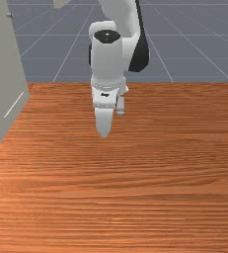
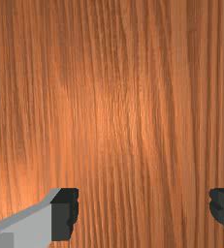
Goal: Close the drawer
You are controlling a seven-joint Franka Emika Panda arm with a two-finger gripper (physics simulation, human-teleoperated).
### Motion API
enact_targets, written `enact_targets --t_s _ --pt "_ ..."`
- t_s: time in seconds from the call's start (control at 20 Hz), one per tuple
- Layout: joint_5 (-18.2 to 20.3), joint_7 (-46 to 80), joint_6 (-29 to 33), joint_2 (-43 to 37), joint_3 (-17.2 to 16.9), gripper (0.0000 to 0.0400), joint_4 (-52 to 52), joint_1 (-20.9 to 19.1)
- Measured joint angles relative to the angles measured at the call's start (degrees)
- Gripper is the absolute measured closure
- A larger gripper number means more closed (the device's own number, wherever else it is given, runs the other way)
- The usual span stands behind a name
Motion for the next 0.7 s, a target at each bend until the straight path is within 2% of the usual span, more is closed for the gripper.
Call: enact_targets --t_s 0.05,0.1,0.15,0.2,0.3,0.4,0.45,0.5,0.55,0.65,0.7 --pt "0.0 0.0 0.0 0.0 0.0 0.0157 0.0 0.0" --pt "0.0 0.0 0.0 0.0 0.0 0.0252 0.0 0.0" --pt "0.0 0.0 0.0 0.0 0.0 0.031 0.0 0.0" --pt "0.0 0.0 0.0 0.0 0.0 0.0346 0.0 0.0" --pt "0.03 -0.07 -2.3 1.31 0.03 0.038 1.88 -0.01" --pt "0.0 0.58 -3.78 1.97 0.14 0.0393 2.67 0.32" --pt "-0.06 0.69 -1.51 0.83 0.17 0.0395 0.91 0.47" --pt "-0.49 1.19 6.94 -4.72 0.01 0.0397 -5.68 0.59" --pt "-1.18 1.77 9.14 -10.37 -0.05 0.0398 -7.06 0.6" --pt "-0.78 1.14 -2.19 -16.27 0.07 0.0399 0.25 0.65" --pt "-0.49 0.73 -10.35 -16.95 0.1 0.04 6.14 0.7"
